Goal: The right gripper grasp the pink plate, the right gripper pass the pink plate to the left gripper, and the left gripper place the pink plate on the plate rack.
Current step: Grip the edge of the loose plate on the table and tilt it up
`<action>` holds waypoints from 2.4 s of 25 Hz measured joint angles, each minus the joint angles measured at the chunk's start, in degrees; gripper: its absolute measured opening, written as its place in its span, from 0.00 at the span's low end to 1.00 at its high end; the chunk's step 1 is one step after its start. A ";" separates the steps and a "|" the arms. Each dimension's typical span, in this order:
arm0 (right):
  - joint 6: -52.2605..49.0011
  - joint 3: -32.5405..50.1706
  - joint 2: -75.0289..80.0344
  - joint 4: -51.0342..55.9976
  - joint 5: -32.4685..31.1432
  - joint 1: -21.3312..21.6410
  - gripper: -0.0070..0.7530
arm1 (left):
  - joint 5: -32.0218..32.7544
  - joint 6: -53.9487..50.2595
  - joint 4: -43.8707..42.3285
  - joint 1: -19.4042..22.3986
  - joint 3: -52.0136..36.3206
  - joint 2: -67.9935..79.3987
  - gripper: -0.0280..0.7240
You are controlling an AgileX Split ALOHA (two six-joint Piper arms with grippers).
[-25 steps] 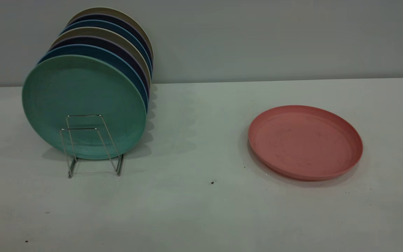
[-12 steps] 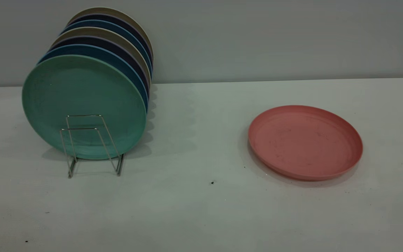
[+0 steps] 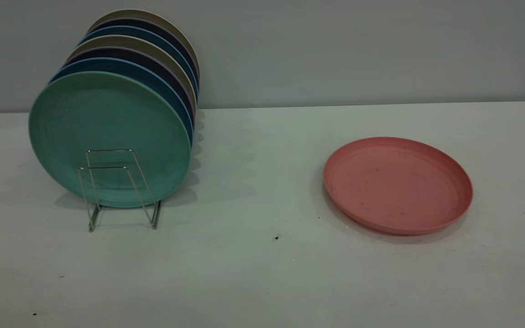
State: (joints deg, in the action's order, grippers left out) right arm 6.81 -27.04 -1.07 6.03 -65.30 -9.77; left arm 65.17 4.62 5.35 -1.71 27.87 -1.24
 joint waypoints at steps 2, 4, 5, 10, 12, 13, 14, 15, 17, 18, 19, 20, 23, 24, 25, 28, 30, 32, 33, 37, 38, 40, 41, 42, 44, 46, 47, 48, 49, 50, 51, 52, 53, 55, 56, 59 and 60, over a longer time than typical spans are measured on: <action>0.00 0.00 0.00 0.00 0.00 0.00 0.32 | 0.00 0.00 0.00 0.00 0.00 0.00 0.63; 0.00 0.00 0.00 0.00 0.00 0.00 0.32 | 0.00 0.00 0.00 0.00 0.00 0.00 0.63; 0.00 0.00 0.00 0.11 0.00 0.00 0.32 | 0.00 0.00 0.00 0.00 0.00 0.00 0.63; 0.00 0.00 0.00 1.76 0.00 0.00 0.32 | 0.00 0.00 0.00 0.00 0.00 0.00 0.63; 0.00 0.00 0.00 2.10 0.00 0.00 0.32 | 0.00 0.00 0.00 0.00 0.00 0.00 0.63; 0.00 0.00 0.00 2.27 0.00 0.00 0.32 | 0.00 0.00 0.00 0.00 0.00 0.00 0.63; 0.00 0.00 0.00 2.40 0.00 0.00 0.32 | 0.00 0.00 0.00 0.00 0.00 0.00 0.63; 0.00 0.00 0.00 2.40 0.06 0.00 0.32 | 0.00 0.00 0.00 0.00 0.00 0.00 0.63; 0.00 0.00 0.00 2.42 0.11 0.00 0.32 | 0.00 0.00 0.00 0.00 0.00 0.00 0.63; 0.00 0.00 0.00 2.42 0.18 0.00 0.32 | 0.00 0.00 0.00 0.00 0.00 0.00 0.63; 0.14 0.00 0.00 2.42 0.31 0.00 0.32 | -0.43 0.06 -0.06 0.00 0.21 0.00 0.63; 0.33 -0.06 0.00 2.42 0.45 0.00 0.32 | -1.31 0.11 -0.14 0.00 0.76 0.00 0.63; 0.84 -0.74 2.19 2.55 1.63 0.00 0.32 | -5.08 0.17 -0.01 0.00 2.06 2.27 0.63; 0.88 -0.79 3.66 2.77 2.42 0.00 0.32 | -6.21 0.17 0.28 0.00 2.20 4.03 0.63; 0.88 -0.86 5.55 3.09 3.52 0.00 0.32 | -7.18 0.17 0.93 0.00 2.24 6.23 0.63; 2.51 -0.99 12.39 5.22 8.09 0.00 0.32 | -12.07 1.59 4.70 0.00 2.27 14.24 0.63; 4.41 -1.04 17.66 8.00 12.91 0.00 0.32 | -16.03 5.47 9.45 0.00 2.27 20.36 0.63; 7.22 -1.04 23.96 12.55 17.85 0.00 0.32 | -20.07 10.35 14.56 0.00 2.31 25.68 0.63; 9.20 -1.04 26.76 14.71 20.46 0.00 0.32 | -21.49 13.12 17.29 0.00 2.31 28.45 0.63; 19.52 -1.04 39.69 25.67 29.09 0.00 0.32 | -26.73 22.31 27.02 0.00 2.31 38.10 0.63; 22.79 -1.18 42.94 28.67 30.90 0.00 0.33 | -27.74 23.97 28.98 0.00 2.31 39.92 0.63; 29.14 -1.98 48.82 33.99 33.29 0.00 0.35 | -29.64 27.34 33.51 0.00 2.31 43.68 0.63; 31.63 -2.83 52.06 36.69 34.42 0.00 0.37 | -30.90 28.70 35.37 0.00 2.31 44.94 0.63; 34.43 -3.71 55.25 39.22 35.23 0.00 0.38 | -32.26 29.62 37.52 0.00 2.31 46.18 0.63; 38.63 -6.34 61.19 42.86 37.45 0.00 0.41 | -34.59 31.25 40.49 0.00 2.31 47.87 0.63; 41.21 -9.16 68.22 45.03 39.31 0.00 0.42 | -36.38 32.20 41.42 0.00 2.31 48.64 0.63; 41.75 -10.74 71.32 45.60 39.88 0.00 0.42 | -36.85 32.33 41.83 0.00 2.31 48.79 0.63; 42.03 -12.45 75.16 45.97 40.11 0.05 0.42 | -37.36 32.48 42.23 0.00 2.31 48.90 0.63; 42.21 -13.93 79.10 46.11 40.02 0.22 0.42 | -37.74 32.53 42.78 0.00 2.31 48.92 0.63; 42.57 -15.84 83.13 46.18 39.15 0.71 0.42 | -38.01 32.59 43.05 0.00 2.31 48.99 0.63; 43.04 -17.89 86.52 46.24 37.84 1.50 0.42 | -38.07 32.58 43.13 0.00 2.31 49.18 0.63; 43.82 -19.62 90.48 46.38 36.24 2.33 0.42 | -38.07 32.58 43.19 0.00 2.31 49.46 0.63; 44.81 -21.66 94.18 46.55 34.82 3.41 0.42 | -37.94 32.58 43.30 0.00 2.31 49.89 0.63; 46.87 -25.30 99.96 47.58 30.92 5.63 0.42 | -37.59 32.71 43.30 0.00 2.31 51.15 0.63; 48.09 -26.57 102.39 48.39 29.18 6.93 0.42 | -37.50 32.76 43.30 0.00 2.31 51.75 0.63; 51.69 -29.46 106.50 52.03 24.22 10.45 0.43 | -37.38 32.87 43.30 0.00 2.31 53.48 0.63; 52.67 -29.97 107.17 53.28 23.59 11.56 0.43 | -37.44 32.87 43.30 0.00 2.31 54.00 0.63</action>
State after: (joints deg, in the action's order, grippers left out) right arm 59.48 -57.02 106.11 59.31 -41.71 1.79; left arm 27.73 37.49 48.65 -1.71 30.19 52.76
